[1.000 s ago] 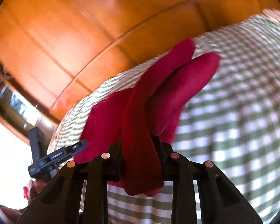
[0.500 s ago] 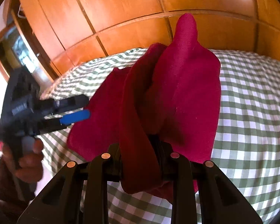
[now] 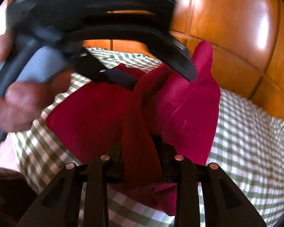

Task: Fold small clothes
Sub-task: 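Lift the sweater with the right tool while the left tool grasps it too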

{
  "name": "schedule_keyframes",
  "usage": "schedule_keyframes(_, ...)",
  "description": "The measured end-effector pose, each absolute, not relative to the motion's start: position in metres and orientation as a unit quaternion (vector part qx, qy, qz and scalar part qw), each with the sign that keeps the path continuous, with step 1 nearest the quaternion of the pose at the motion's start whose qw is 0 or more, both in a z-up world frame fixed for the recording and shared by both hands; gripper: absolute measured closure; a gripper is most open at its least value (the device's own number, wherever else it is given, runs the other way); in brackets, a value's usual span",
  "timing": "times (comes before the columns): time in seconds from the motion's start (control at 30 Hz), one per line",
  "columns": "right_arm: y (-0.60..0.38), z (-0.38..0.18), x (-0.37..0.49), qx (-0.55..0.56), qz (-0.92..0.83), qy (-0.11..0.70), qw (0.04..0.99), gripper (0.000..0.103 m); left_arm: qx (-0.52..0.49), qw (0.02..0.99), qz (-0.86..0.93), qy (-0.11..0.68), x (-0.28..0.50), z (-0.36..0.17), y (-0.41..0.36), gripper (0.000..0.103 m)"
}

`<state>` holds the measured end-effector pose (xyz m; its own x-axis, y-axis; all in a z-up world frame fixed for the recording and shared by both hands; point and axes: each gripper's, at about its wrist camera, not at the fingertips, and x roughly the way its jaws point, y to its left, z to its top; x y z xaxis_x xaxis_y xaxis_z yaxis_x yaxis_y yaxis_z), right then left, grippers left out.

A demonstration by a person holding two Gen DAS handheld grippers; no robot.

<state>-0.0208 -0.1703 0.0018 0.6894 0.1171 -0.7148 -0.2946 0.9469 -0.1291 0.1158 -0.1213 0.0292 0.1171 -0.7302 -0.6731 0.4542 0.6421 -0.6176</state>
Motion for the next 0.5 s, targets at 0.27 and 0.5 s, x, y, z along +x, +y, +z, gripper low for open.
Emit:
schedule_keyframes(0.27, -0.159, -0.006, -0.027, -0.180, 0.106, 0.346, 0.915, 0.061, -0.056, 0.747, -0.370, 0.550, 0.131, 0.022, -0.151, 0.079)
schedule_keyframes(0.5, -0.211, 0.014, -0.035, -0.015, 0.185, 0.379, 0.907, 0.031, -0.093, 0.763, -0.354, 0.532, 0.130, 0.016, -0.125, 0.084)
